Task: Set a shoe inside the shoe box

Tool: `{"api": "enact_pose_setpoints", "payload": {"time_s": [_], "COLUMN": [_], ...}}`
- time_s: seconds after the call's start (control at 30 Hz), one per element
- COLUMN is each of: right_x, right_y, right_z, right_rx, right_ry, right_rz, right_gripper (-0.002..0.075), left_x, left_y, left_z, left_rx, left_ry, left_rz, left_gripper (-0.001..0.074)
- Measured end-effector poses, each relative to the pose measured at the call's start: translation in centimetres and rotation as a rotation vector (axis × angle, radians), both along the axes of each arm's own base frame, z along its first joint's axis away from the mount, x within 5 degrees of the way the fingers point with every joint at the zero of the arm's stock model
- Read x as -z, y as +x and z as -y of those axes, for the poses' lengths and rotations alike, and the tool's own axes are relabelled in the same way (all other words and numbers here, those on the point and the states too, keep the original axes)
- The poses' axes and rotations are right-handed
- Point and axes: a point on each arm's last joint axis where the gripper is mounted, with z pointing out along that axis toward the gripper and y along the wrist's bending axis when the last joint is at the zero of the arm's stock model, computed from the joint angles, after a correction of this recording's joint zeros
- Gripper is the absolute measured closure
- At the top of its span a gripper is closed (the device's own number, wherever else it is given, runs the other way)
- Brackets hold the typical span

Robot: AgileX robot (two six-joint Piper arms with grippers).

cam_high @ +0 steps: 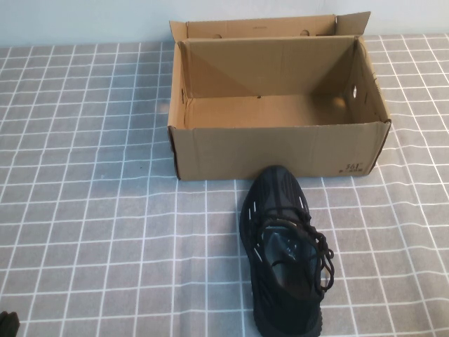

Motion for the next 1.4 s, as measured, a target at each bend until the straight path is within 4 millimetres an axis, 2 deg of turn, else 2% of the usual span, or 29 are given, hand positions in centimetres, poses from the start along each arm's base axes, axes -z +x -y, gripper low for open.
{"api": "enact_pose_setpoints", "payload": {"time_s": [0.53,0.8,0.93,1.03,1.1,1.27,1.4], "right_x": [-0.3,-2.3,-2.6,-2.3,-3.0,-7.9,-10.3], "right_y": [0.1,0.3,0.3,0.2,0.0,0.4,2.2], "right_z": [0.0,0.2,0.4,-0.2,-0.9,-2.6,-3.4], "right_rx": [0.008,0.078,0.099,0.059,-0.002,-0.163,-0.271], "right_ry": [0.015,0.398,0.494,0.576,0.587,0.487,0.336], "right_rz": [0.032,0.217,0.242,0.166,0.100,-0.130,-0.372], "right_gripper": [0.0742,0.0742,0.0742,0.0742,0.0742,0.0742,0.0742], "left_x": [0.0,0.0,0.0,0.0,0.0,0.0,0.0], "left_y": [0.0,0.0,0.0,0.0,0.0,0.0,0.0], "left_z": [0.0,0.0,0.0,0.0,0.0,0.0,0.0], "left_rx": [0.000,0.000,0.000,0.000,0.000,0.000,0.000], "left_ry": [0.000,0.000,0.000,0.000,0.000,0.000,0.000], "left_rz": [0.000,0.000,0.000,0.000,0.000,0.000,0.000], "left_gripper": [0.0736,0.0736,0.0736,0.0736,0.0736,0.0736,0.0736]}}
